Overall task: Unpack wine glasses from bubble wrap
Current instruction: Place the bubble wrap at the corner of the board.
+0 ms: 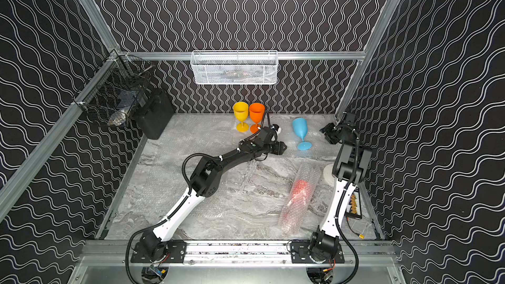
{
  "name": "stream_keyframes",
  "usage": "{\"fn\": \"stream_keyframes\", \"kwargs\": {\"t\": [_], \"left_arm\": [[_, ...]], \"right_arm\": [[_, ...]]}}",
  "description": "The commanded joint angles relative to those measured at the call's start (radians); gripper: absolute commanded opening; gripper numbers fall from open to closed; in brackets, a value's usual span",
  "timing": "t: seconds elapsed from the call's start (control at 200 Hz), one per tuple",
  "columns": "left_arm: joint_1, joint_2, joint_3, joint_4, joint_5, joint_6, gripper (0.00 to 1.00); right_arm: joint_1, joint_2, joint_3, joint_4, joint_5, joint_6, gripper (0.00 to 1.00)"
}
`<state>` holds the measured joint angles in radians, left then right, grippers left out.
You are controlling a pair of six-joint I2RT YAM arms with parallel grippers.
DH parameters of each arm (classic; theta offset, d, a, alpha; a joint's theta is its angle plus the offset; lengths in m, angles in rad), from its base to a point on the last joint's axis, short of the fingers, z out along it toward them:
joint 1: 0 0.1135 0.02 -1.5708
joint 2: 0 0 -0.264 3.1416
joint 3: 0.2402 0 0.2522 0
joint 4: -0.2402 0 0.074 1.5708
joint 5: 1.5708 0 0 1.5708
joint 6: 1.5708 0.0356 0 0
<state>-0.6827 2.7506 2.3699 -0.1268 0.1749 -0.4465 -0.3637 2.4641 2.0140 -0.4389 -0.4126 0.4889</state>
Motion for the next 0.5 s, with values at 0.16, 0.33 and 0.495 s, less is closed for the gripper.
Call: {"fn": "stream_keyframes", "kwargs": {"t": [0.16, 0.33, 0.495], "left_arm": [[0.004, 0.02, 0.038, -0.01, 0.0, -0.007, 0.61], [0.002, -0.059, -0.039, 0.037, -0.002, 0.001, 0.61], [-0.001, -0.111, -0.039, 0.022, 0.015, 0.012, 0.61]], "right_arm": [[-0.001, 0.004, 0.034, -0.055, 0.028, 0.017, 0.55], [0.0, -0.067, -0.015, -0.044, 0.022, 0.006, 0.57], [0.018, -0.101, 0.022, -0.096, -0.017, -0.047, 0.6]]}}
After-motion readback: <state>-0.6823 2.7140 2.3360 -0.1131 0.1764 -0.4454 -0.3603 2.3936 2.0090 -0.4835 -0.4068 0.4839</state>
